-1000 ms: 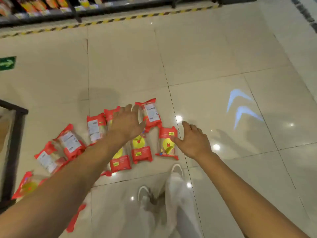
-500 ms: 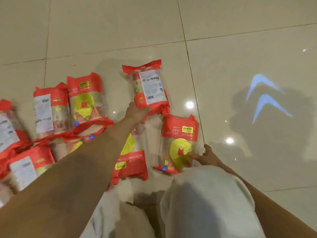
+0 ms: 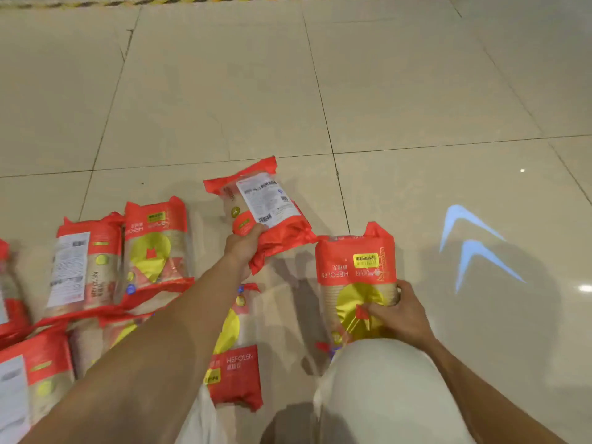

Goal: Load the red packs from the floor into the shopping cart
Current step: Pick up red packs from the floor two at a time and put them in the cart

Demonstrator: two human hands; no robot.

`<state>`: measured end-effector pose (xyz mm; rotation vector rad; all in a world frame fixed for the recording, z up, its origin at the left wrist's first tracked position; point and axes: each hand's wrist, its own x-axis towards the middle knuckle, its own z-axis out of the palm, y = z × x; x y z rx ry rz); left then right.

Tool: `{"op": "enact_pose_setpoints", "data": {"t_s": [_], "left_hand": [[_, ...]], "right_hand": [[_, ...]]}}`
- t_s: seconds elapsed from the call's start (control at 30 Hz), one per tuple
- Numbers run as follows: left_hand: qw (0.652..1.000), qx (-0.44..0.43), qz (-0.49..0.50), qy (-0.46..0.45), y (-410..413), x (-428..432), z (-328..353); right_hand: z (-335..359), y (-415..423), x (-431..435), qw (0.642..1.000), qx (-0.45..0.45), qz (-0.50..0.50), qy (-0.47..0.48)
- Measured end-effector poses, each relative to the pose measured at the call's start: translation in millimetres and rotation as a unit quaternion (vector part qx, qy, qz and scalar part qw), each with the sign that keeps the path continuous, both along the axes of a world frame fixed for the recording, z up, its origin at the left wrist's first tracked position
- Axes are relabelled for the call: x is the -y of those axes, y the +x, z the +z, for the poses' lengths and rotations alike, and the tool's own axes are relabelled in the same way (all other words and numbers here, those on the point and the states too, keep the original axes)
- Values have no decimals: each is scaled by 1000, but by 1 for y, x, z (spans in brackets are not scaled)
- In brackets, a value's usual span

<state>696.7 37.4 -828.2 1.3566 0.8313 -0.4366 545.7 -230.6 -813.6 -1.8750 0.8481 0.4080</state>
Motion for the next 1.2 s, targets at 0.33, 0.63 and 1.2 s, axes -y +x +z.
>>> {"op": "enact_pose_setpoints", "data": {"t_s": [0.33,0.63,1.2], "left_hand": [[959,226,125,118,-55,-121,527],[913,298,139,240,-234,-200,830],[690,137,611,362,-775,-233,882]], "right_hand": [[496,57,-45,981,177,63,46],[803,62,-170,913,307,209,168],[866,-271,-482,676,191,611,364]]}}
